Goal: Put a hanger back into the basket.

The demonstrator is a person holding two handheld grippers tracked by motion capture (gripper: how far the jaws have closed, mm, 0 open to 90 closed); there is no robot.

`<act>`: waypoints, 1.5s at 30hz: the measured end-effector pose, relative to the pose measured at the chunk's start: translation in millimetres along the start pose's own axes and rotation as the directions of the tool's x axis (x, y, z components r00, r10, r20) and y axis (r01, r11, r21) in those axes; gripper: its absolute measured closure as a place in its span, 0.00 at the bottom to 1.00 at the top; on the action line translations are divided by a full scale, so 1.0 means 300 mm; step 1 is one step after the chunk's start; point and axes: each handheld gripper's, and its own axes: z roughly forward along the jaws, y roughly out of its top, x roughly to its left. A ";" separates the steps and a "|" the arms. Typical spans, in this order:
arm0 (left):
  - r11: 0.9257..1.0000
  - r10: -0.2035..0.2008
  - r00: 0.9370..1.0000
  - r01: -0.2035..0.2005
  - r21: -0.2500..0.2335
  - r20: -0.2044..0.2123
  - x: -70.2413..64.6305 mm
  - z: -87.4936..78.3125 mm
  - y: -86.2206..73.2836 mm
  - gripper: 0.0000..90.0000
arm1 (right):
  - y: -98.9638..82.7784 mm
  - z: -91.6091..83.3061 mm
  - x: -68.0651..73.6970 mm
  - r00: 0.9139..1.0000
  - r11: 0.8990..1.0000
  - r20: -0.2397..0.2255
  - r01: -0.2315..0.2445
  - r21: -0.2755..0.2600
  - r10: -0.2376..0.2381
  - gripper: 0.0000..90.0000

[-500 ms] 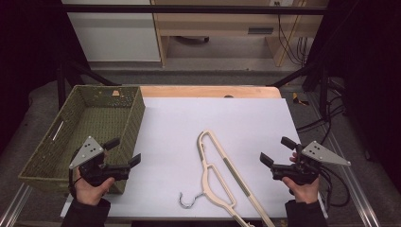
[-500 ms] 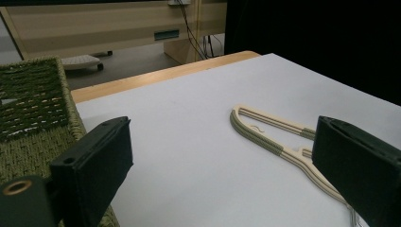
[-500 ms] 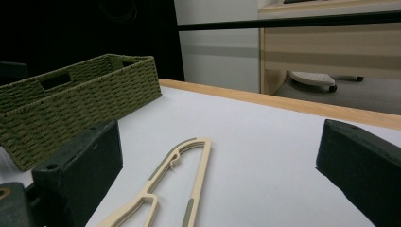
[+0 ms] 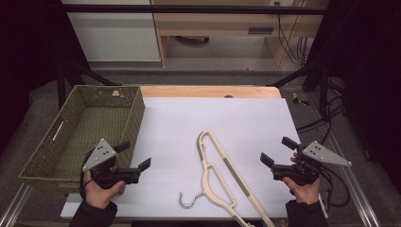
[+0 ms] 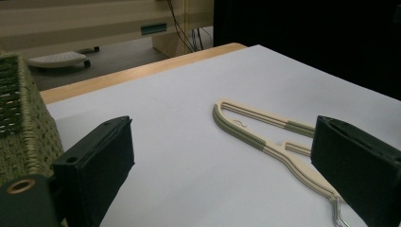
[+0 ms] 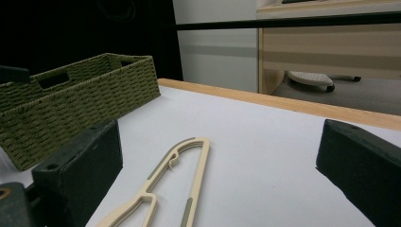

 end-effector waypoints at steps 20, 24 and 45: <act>0.989 0.053 0.993 -0.067 0.135 0.104 -0.138 0.145 -0.053 0.09 | -0.010 0.016 0.008 1.000 1.000 -0.001 0.008 0.027 -0.008 0.02; 0.985 0.049 0.992 -0.068 0.159 0.117 -0.166 0.173 -0.068 0.10 | -0.012 0.020 0.009 1.000 0.999 -0.005 0.017 0.035 -0.017 0.02; 0.945 0.076 0.972 -0.141 0.294 0.224 -0.301 0.306 -0.152 0.21 | -0.014 0.023 0.014 1.000 0.999 -0.011 0.014 0.038 -0.014 0.02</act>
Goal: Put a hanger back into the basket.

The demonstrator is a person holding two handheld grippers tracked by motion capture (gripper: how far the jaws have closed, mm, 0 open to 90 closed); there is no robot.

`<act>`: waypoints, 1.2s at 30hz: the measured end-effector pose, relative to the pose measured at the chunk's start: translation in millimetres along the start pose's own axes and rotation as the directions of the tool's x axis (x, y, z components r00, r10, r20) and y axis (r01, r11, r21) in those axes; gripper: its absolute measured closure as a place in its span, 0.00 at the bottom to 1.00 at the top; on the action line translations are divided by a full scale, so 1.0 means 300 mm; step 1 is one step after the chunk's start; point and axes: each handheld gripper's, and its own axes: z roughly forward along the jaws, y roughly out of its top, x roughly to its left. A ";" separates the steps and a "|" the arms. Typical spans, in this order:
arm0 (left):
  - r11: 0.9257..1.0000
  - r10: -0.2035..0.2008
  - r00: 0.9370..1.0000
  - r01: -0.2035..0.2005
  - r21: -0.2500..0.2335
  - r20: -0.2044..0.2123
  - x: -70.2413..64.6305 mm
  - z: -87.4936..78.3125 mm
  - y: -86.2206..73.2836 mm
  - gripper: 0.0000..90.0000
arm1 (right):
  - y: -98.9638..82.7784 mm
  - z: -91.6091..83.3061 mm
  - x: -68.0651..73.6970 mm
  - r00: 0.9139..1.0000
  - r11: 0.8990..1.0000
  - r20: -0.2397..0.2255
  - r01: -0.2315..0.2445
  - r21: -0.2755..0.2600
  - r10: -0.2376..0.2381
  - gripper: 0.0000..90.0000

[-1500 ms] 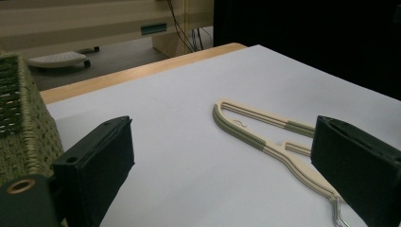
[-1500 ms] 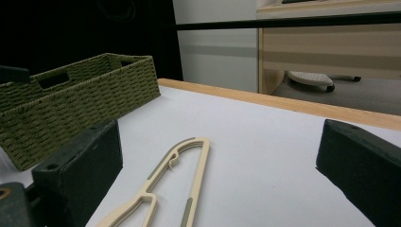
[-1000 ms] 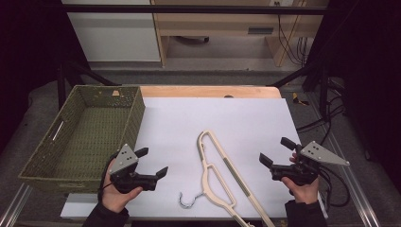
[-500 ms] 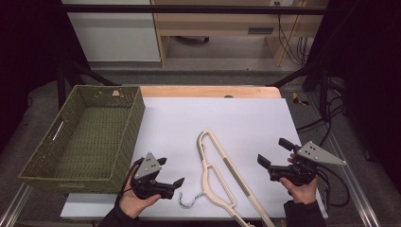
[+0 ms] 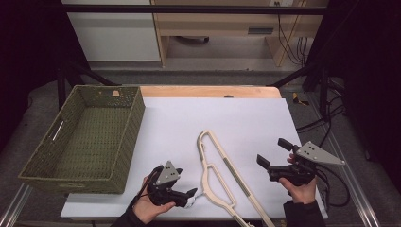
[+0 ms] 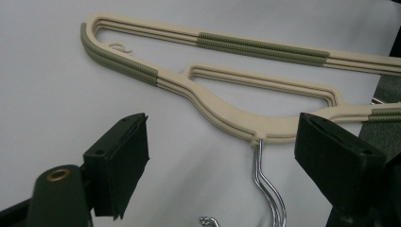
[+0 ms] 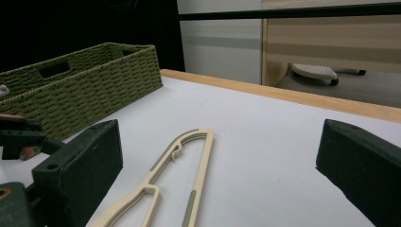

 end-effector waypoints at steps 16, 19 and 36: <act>0.992 0.022 0.997 -0.030 0.119 0.067 -0.034 0.107 -0.025 0.54 | -0.006 0.013 0.005 1.000 1.000 -0.012 0.006 0.017 -0.006 0.02; 0.990 0.021 0.997 -0.031 0.137 0.077 -0.038 0.121 -0.027 0.59 | -0.007 0.016 0.007 1.000 1.000 -0.011 0.003 0.019 -0.002 0.02; 0.982 -0.011 0.994 -0.010 0.187 0.111 -0.043 0.159 -0.030 0.87 | -0.011 0.024 0.009 1.000 0.999 -0.018 0.012 0.034 -0.012 0.02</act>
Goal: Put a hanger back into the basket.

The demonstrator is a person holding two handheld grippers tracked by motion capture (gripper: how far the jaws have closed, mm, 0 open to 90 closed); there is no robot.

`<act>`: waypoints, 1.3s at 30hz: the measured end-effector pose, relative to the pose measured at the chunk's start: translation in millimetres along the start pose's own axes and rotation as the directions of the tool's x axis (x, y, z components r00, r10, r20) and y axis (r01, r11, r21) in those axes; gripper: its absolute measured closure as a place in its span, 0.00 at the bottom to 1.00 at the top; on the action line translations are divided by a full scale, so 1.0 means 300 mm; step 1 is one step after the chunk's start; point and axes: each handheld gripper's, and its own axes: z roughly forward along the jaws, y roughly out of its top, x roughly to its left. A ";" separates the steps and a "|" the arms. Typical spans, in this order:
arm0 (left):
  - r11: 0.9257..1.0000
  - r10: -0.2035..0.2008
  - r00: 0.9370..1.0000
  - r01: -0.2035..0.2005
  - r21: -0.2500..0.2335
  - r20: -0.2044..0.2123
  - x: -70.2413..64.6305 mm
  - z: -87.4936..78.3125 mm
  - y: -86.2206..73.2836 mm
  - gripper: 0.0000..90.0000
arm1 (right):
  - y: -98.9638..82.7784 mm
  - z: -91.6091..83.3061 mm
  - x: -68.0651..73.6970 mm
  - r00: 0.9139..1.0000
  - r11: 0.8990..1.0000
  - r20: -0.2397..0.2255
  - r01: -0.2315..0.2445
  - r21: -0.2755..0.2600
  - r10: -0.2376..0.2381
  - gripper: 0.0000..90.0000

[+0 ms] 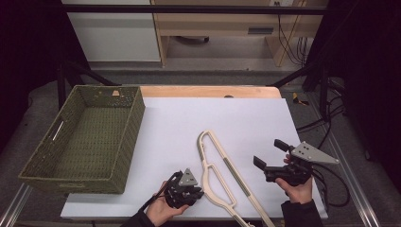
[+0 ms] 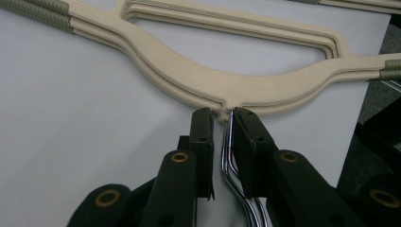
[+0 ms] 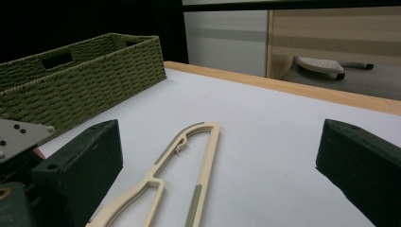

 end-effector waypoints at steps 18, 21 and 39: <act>1.000 0.009 1.000 -0.009 0.006 -0.003 -0.013 -0.008 0.006 0.97 | -0.009 0.020 0.013 1.000 1.000 -0.022 0.010 0.024 -0.009 0.03; 1.000 0.024 1.000 -0.024 0.016 0.003 -0.022 -0.018 0.010 0.98 | -0.011 0.025 0.023 0.999 0.999 -0.036 0.017 0.027 -0.016 0.04; 0.997 0.069 0.997 -0.070 -0.015 -0.022 -0.043 -0.102 0.089 0.98 | -0.030 0.031 0.172 0.991 0.995 -0.130 0.043 0.086 -0.031 0.06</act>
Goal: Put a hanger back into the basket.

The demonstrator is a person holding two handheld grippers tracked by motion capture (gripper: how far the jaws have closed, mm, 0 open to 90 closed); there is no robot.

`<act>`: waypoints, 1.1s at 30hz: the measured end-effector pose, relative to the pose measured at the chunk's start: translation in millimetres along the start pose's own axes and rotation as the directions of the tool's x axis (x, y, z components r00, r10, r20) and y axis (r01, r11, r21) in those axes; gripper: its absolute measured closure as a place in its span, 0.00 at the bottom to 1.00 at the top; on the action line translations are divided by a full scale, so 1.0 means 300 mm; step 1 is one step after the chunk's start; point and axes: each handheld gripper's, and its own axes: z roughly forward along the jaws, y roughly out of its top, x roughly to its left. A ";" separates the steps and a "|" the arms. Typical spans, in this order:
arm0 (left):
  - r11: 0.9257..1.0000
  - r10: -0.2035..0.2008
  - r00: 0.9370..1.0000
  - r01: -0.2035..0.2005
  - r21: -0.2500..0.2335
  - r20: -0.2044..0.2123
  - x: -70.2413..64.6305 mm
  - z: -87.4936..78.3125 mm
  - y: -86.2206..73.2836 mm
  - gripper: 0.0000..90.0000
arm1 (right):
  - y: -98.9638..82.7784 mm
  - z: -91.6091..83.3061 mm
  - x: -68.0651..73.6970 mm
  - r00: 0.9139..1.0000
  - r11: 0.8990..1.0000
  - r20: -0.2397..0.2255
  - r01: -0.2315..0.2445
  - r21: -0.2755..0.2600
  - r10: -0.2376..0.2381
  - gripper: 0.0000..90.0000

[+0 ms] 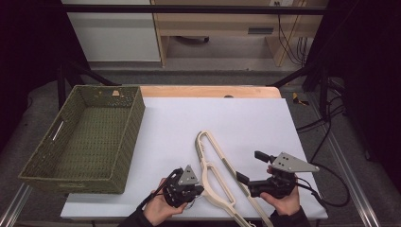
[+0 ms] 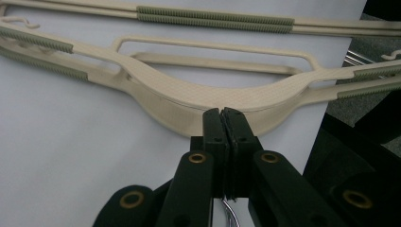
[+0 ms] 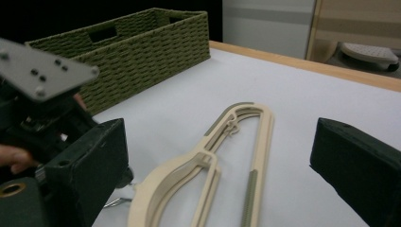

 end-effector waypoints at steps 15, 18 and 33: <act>0.999 0.014 0.999 -0.013 0.033 -0.033 -0.009 -0.030 0.065 0.98 | -0.036 0.087 0.132 0.997 0.984 -0.038 0.076 0.160 -0.071 0.18; 0.999 0.013 0.999 -0.012 0.033 -0.032 -0.009 -0.027 0.065 0.98 | -0.048 0.108 0.143 0.996 0.979 -0.037 0.087 0.183 -0.082 0.19; 0.999 -0.001 0.999 0.002 0.033 -0.034 -0.010 -0.024 0.069 0.98 | -0.137 0.214 0.180 0.994 0.941 -0.077 0.102 0.323 -0.081 0.46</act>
